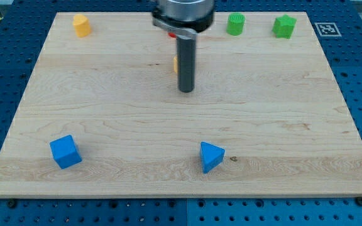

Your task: Push the yellow hexagon towards the top side

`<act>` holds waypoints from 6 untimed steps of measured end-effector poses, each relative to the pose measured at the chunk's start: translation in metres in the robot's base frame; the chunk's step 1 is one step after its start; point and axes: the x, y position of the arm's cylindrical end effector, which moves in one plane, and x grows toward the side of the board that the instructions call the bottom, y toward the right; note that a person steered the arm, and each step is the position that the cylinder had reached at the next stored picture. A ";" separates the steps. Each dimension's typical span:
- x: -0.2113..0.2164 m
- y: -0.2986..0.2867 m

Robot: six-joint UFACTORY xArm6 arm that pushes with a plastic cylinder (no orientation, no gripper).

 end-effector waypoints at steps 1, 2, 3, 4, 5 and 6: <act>-0.028 0.019; -0.058 -0.009; -0.080 -0.050; -0.077 -0.043; -0.063 -0.046; -0.068 -0.070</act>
